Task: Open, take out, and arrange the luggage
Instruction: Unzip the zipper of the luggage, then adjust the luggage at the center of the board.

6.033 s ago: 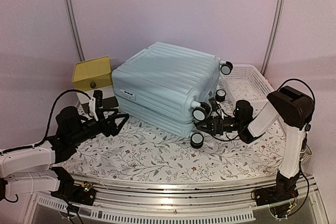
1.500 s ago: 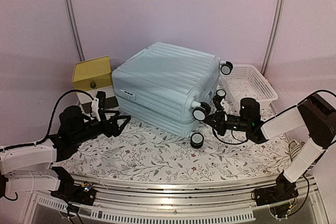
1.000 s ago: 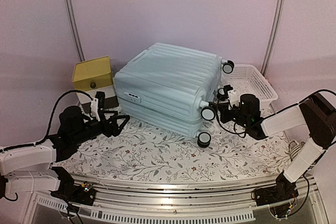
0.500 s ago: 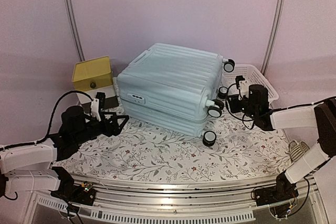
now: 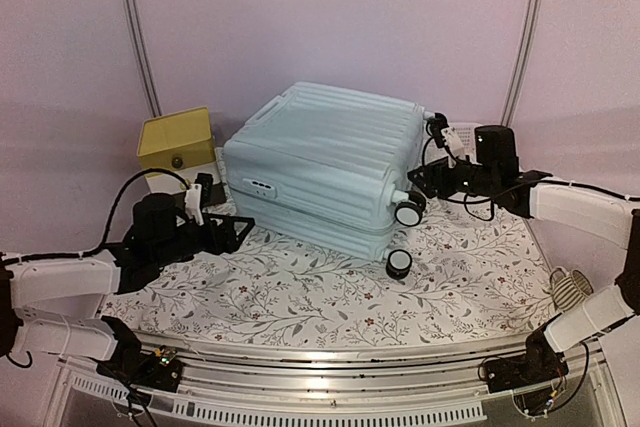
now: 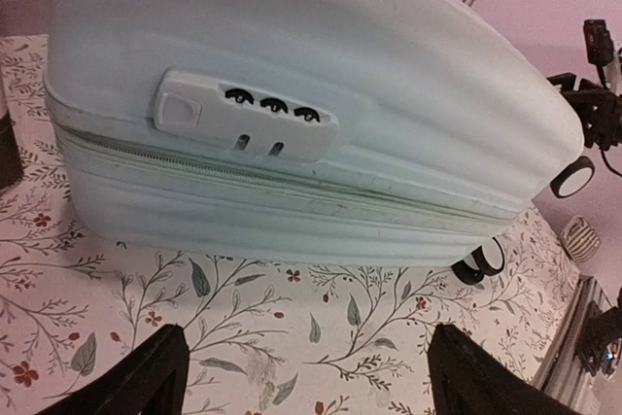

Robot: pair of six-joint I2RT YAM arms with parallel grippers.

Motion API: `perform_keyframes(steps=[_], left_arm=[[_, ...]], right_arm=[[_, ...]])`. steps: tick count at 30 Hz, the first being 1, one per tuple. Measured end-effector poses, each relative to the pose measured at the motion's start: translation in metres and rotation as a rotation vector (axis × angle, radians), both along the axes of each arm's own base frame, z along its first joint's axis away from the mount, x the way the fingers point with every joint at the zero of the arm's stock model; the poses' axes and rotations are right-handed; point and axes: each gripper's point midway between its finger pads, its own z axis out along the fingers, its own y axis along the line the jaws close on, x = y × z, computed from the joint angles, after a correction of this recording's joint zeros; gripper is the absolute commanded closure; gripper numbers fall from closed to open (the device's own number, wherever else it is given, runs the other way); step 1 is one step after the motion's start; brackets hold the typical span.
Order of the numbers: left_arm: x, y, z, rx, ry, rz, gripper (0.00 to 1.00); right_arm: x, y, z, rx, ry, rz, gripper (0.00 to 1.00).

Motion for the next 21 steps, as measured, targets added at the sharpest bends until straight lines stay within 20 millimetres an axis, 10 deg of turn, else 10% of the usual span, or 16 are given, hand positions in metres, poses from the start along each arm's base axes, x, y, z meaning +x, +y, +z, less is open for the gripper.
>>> perform_keyframes(steps=[21], left_arm=[[0.029, -0.010, -0.005, -0.033, 0.092, 0.034, 0.14]], right_arm=[[-0.085, 0.065, 0.001, -0.097, 0.158, 0.395, 0.18]])
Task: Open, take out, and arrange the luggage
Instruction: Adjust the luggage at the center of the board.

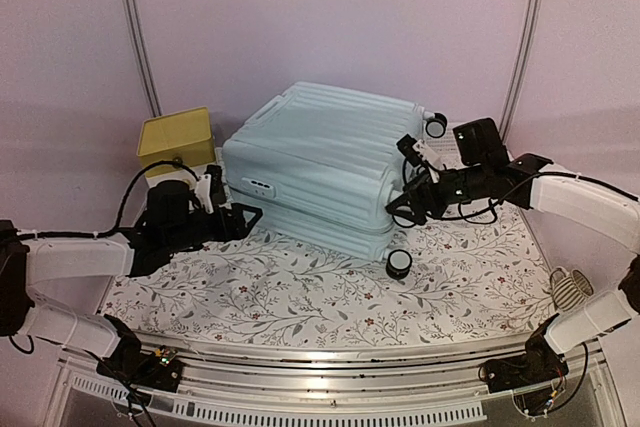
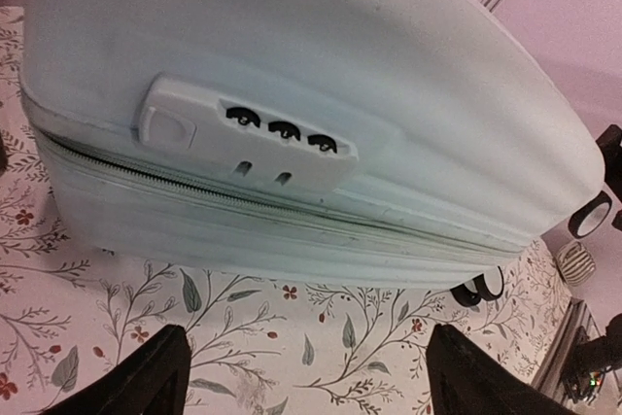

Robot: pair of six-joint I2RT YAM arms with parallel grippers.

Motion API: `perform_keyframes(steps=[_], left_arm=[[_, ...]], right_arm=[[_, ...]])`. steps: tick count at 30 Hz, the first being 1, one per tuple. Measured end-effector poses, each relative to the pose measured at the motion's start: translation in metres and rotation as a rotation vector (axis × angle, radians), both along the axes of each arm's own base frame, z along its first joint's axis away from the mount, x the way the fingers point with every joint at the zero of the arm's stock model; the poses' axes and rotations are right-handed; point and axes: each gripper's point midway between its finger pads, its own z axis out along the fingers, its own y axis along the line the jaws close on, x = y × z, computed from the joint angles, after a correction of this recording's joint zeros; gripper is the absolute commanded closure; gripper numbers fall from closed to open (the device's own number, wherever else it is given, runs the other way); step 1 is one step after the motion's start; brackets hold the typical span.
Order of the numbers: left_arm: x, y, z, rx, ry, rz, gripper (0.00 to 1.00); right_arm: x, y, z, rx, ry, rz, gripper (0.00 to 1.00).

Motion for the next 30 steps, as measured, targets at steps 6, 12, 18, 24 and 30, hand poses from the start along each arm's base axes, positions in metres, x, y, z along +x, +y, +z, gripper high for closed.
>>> perform_keyframes(steps=[6, 12, 18, 24, 30], left_arm=[[0.000, -0.001, 0.000, -0.004, 0.003, -0.003, 0.14], [0.001, 0.001, 0.000, -0.005, 0.003, 0.007, 0.14], [0.000, 0.010, 0.016, -0.024, -0.034, 0.052, 0.14], [-0.008, 0.022, 0.034, -0.048, -0.086, 0.087, 0.14], [-0.014, 0.028, 0.031, -0.038, -0.078, 0.098, 0.14]], right_arm=[[-0.003, 0.005, 0.003, -0.055, -0.017, 0.014, 0.21], [-0.015, 0.034, 0.007, -0.111, -0.049, 0.072, 0.21], [-0.082, 0.089, 0.021, -0.102, -0.027, 0.306, 0.22], [-0.126, 0.106, 0.030, -0.076, -0.021, 0.440, 0.22], [-0.076, 0.076, 0.046, -0.080, -0.071, 0.234, 0.19]])
